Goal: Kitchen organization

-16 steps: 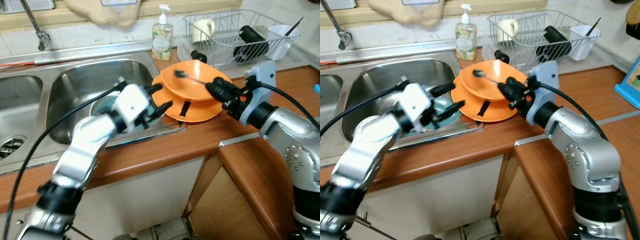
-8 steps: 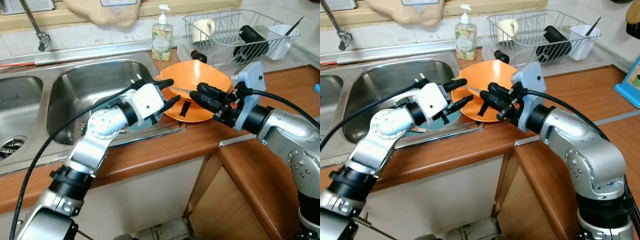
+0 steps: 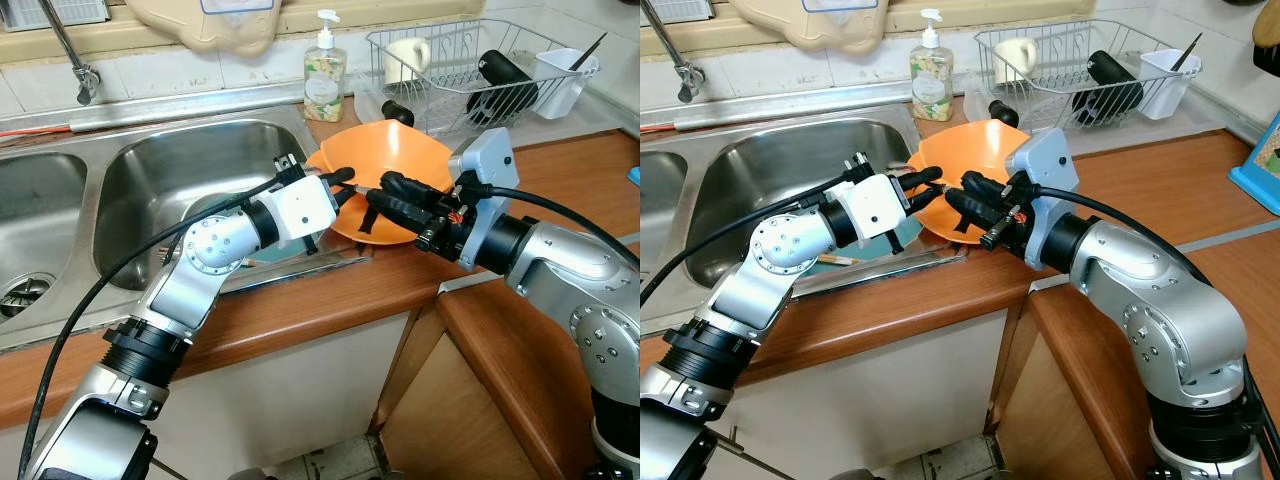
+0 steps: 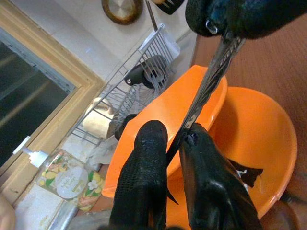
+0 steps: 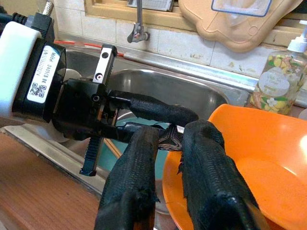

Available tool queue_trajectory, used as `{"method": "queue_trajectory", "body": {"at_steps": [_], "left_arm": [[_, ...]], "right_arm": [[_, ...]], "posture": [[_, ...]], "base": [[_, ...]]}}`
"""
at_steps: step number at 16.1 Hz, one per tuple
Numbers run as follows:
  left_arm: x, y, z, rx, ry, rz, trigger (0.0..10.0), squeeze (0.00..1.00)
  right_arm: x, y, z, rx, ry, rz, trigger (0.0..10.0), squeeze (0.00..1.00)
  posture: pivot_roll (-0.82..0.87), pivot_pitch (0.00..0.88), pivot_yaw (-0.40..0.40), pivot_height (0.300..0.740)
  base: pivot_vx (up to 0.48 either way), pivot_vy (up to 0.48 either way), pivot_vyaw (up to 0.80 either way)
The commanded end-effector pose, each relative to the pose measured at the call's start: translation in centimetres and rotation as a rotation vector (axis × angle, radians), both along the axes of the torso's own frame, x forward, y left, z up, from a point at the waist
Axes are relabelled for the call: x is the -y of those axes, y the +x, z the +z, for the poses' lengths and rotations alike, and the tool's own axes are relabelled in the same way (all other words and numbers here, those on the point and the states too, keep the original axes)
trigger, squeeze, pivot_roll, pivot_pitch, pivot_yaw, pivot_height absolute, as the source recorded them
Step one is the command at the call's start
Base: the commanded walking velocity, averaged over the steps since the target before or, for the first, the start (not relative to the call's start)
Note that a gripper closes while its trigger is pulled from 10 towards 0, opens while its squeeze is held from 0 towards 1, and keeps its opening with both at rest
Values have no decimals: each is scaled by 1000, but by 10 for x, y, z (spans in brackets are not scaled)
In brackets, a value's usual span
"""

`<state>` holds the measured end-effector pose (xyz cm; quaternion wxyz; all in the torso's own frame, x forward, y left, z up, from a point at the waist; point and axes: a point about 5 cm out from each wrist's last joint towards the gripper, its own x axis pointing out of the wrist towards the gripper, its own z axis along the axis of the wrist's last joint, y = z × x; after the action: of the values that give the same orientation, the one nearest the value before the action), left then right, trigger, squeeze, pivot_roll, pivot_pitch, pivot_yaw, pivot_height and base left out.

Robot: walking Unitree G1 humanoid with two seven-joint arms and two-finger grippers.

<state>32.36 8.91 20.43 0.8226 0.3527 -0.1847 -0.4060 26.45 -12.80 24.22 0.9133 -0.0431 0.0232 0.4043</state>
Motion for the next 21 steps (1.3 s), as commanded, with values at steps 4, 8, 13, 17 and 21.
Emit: {"method": "queue_trajectory", "body": {"at_steps": [4, 8, 13, 17, 21], "left_arm": [[-2, 2, 2, 38, 72, -12, 0, 0], [-9, 5, 4, 53, 84, 16, 0, 0], [-38, 14, 12, 84, 118, 125, 0, 0], [-75, 22, 14, 82, 142, 281, 0, 0], [-104, 28, -14, -64, 255, 429, 0, 0]], "right_arm": [[-7, -1, 6, 17, 7, 17, 10000, 0], [-10, 1, 7, 22, 17, 22, 10000, 1000], [-7, -2, 7, 41, -4, 14, 10000, 0], [-5, -5, 4, 43, -7, 14, 10000, 0], [-8, -15, -6, 3, -46, 70, 10000, 0]], "posture": [[-103, 0, 60, 740], [-103, 0, 60, 740], [-100, 0, 62, 740], [-95, 0, 62, 740], [-94, 0, 65, 740]], "base": [[0, 0, 0], [0, 0, 0], [0, 0, 0], [0, 0, 0], [0, 0, 0]]}}
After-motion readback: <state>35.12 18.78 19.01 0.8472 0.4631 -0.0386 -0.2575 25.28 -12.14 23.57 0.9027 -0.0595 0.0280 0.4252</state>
